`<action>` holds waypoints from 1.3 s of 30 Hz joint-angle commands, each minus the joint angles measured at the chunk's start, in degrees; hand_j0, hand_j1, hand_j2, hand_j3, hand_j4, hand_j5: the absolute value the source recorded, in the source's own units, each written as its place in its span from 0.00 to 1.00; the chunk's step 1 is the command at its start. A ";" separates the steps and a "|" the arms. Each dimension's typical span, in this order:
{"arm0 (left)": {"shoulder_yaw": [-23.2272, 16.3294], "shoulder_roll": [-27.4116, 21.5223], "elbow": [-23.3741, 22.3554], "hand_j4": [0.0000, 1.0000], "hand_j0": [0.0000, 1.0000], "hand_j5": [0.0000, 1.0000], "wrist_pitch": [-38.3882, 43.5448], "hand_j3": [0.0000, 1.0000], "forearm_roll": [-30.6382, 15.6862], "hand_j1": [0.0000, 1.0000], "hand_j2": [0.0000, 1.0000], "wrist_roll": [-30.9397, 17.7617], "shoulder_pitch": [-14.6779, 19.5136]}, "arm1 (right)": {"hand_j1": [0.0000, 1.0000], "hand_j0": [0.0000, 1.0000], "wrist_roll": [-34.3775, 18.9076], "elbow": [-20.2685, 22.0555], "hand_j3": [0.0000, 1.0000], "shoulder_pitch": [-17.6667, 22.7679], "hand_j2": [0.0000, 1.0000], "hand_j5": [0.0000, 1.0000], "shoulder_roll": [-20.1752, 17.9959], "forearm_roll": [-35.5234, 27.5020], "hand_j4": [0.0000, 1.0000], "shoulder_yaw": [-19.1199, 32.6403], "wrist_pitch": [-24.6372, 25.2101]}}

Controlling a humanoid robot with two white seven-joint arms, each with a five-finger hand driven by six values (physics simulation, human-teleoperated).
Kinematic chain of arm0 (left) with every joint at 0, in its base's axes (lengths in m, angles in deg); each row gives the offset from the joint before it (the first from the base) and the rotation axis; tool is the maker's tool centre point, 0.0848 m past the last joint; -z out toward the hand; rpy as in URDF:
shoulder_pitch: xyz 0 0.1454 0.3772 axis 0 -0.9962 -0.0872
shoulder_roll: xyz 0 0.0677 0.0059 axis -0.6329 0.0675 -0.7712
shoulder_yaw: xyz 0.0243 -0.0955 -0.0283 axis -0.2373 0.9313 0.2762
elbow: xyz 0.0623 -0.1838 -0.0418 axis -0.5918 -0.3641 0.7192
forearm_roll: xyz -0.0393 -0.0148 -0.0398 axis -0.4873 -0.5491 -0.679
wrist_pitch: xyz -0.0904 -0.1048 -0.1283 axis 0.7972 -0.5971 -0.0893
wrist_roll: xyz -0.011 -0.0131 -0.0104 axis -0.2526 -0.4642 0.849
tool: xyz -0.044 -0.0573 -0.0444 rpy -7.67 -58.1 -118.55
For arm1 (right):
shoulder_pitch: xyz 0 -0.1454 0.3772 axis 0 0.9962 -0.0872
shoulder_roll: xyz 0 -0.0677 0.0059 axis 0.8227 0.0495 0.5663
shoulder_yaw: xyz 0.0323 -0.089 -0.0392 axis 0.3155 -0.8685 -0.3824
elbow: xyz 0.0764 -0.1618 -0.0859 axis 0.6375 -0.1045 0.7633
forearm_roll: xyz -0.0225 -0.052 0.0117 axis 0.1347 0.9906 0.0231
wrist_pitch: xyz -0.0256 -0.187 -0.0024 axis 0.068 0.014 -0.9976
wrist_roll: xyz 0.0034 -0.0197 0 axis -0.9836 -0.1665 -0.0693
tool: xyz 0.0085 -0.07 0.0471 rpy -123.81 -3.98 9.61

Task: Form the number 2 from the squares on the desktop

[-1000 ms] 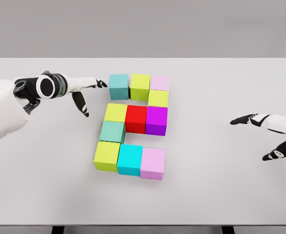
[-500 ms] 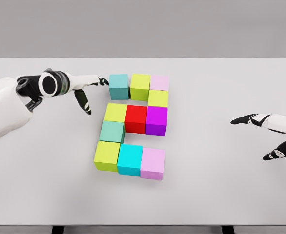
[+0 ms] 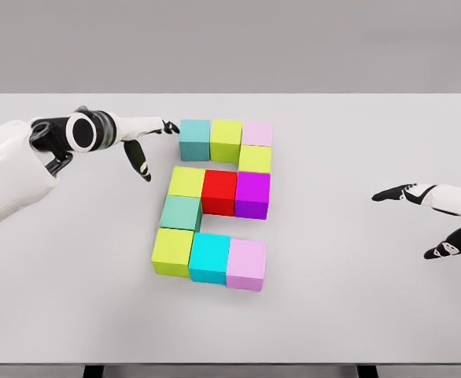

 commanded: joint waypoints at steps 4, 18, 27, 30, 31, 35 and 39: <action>0.04 0.10 -0.01 1.00 1.00 1.00 -0.10 1.00 0.35 1.00 1.00 0.01 0.00 | 1.00 1.00 0.02 0.02 1.00 0.00 1.00 1.00 -0.18 -0.43 1.00 0.02 0.14; 1.09 -0.69 -0.45 1.00 1.00 1.00 -0.18 1.00 0.53 1.00 1.00 0.01 0.53 | 1.00 1.00 0.02 0.55 1.00 0.00 1.00 1.00 0.25 0.10 1.00 -0.16 0.14; 25.87 -20.29 6.76 1.00 1.00 1.00 -59.97 1.00 -5.09 1.00 1.00 0.01 -13.62 | 1.00 1.00 0.02 0.20 1.00 0.00 1.00 1.00 0.17 0.19 1.00 -0.07 0.14; 30.19 -22.84 6.49 1.00 1.00 1.00 -59.97 1.00 -14.22 1.00 1.00 0.01 -21.35 | 1.00 1.00 0.02 -0.06 1.00 0.00 1.00 1.00 0.17 0.19 1.00 -0.07 0.14; 30.27 -23.89 6.41 1.00 1.00 1.00 -59.97 1.00 -17.83 1.00 1.00 0.01 -23.37 | 1.00 1.00 0.02 -0.06 1.00 0.00 1.00 1.00 0.17 0.19 1.00 -0.07 0.14; 33.79 -25.30 3.68 1.00 1.00 1.00 -59.97 1.00 -22.32 1.00 1.00 0.01 -30.14 | 1.00 1.00 0.02 -0.06 1.00 0.00 1.00 1.00 0.25 0.19 1.00 -0.07 0.14; 35.20 -25.13 2.71 1.00 1.00 1.00 -59.97 1.00 -23.20 1.00 1.00 0.01 -33.13 | 1.00 1.00 0.02 -0.06 1.00 0.00 1.00 1.00 0.25 0.19 1.00 -0.07 0.14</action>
